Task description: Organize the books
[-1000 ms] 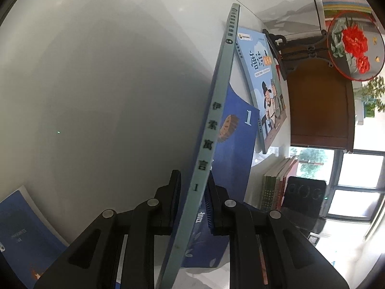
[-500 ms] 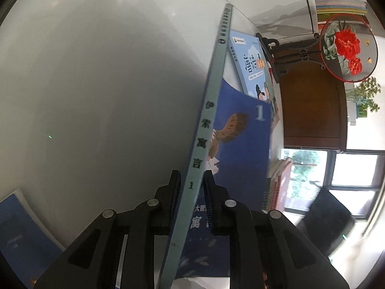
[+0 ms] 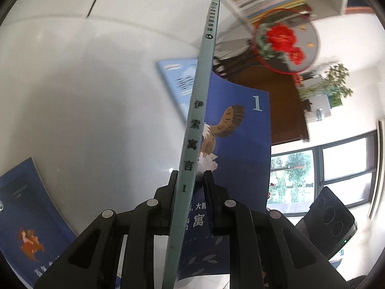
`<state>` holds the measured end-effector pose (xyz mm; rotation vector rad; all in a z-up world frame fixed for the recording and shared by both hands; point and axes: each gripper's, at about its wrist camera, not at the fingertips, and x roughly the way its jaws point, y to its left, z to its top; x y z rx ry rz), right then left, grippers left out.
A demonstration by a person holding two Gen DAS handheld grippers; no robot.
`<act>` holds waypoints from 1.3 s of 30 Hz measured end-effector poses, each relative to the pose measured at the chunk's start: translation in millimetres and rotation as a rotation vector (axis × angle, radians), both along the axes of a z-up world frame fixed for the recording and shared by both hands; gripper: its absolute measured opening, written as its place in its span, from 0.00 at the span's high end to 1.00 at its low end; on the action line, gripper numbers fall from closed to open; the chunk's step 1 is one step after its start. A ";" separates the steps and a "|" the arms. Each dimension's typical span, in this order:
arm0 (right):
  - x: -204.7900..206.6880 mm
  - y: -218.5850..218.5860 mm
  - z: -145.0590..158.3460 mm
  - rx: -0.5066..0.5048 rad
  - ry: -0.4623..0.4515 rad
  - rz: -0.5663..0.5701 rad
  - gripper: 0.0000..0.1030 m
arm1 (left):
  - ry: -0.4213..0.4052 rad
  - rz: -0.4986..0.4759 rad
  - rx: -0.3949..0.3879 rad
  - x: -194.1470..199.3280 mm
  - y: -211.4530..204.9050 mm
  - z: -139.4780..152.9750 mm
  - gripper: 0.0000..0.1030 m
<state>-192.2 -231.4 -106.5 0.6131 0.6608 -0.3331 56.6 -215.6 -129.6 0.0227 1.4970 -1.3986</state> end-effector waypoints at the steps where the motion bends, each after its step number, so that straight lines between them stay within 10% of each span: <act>1: -6.5 1.1 8.8 -0.002 -0.017 -0.006 0.93 | -0.007 -0.008 -0.013 -4.9 -0.3 7.9 0.85; 11: -101.8 9.7 80.5 -0.142 -0.011 -0.110 0.93 | -0.064 -0.102 -0.149 -107.9 -40.5 70.5 0.84; 18: -185.8 -25.6 82.0 -0.178 0.101 -0.159 0.93 | -0.007 -0.110 -0.157 -204.8 -76.3 50.7 0.84; 30: -244.4 -99.7 -22.1 -0.031 0.288 0.014 0.92 | 0.096 0.057 0.014 -285.2 -88.6 -53.3 0.83; 39: -241.4 -115.9 -64.6 0.062 0.293 0.051 0.90 | 0.012 0.053 0.106 -284.8 -85.8 -58.0 0.71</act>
